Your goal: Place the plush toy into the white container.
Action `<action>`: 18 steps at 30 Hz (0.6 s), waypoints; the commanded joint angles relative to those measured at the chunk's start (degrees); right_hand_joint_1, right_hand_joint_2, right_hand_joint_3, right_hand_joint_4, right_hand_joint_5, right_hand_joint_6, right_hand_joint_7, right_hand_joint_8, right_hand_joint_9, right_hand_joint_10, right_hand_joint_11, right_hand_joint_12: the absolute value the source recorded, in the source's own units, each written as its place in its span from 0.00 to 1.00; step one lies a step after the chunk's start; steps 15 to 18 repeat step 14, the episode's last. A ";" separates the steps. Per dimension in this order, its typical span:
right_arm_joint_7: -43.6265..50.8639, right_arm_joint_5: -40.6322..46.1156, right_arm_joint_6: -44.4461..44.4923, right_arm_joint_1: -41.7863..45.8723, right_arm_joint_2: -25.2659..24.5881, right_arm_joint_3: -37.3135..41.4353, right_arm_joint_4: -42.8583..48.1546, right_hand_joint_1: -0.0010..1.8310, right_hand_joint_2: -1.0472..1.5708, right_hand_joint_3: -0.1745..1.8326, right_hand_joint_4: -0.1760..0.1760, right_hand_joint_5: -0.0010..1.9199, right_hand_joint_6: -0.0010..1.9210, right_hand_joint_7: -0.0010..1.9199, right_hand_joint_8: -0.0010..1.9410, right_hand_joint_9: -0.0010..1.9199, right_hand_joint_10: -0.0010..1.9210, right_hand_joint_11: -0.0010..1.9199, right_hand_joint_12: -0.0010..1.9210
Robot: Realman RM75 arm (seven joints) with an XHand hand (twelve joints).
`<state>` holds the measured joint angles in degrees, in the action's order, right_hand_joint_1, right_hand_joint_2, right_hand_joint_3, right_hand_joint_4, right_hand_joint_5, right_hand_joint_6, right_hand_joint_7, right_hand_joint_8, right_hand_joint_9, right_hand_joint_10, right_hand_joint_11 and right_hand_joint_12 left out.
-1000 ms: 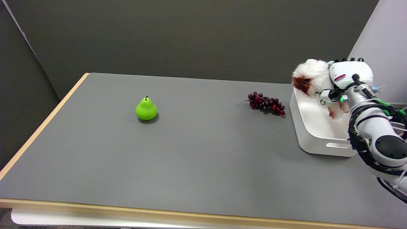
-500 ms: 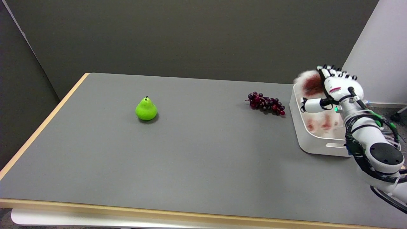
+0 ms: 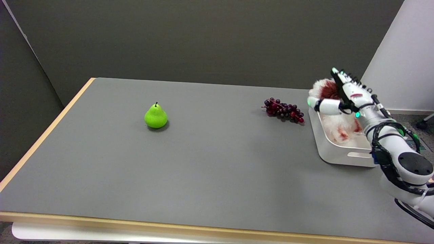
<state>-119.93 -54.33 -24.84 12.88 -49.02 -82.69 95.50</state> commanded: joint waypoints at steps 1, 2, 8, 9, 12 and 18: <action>-11.63 -11.84 1.06 -14.58 -2.25 0.20 8.45 0.24 0.63 0.43 0.68 0.00 0.00 0.00 0.00 0.00 0.00 0.00 0.29; -11.63 -9.99 0.36 -15.62 -1.82 0.69 8.25 0.24 0.63 0.43 0.67 0.00 0.00 0.00 0.00 0.00 0.00 0.00 0.30; -11.63 -4.05 -2.68 -18.35 -1.04 2.32 7.63 0.22 0.63 0.43 0.62 0.00 0.00 0.00 0.00 0.00 0.00 0.00 0.30; -11.63 -3.99 -2.53 -18.38 -0.98 1.90 7.81 0.22 0.63 0.43 0.62 0.00 0.00 0.00 0.00 0.00 0.00 0.00 0.29; -11.71 -3.99 0.65 -17.85 -1.17 0.57 8.43 0.22 0.63 0.44 0.62 0.00 0.00 0.00 0.00 0.00 0.00 0.00 0.28; -11.71 -3.89 4.81 -17.54 -1.32 0.49 8.54 0.21 0.63 0.45 0.63 0.00 0.00 0.00 0.00 0.00 0.00 0.00 0.29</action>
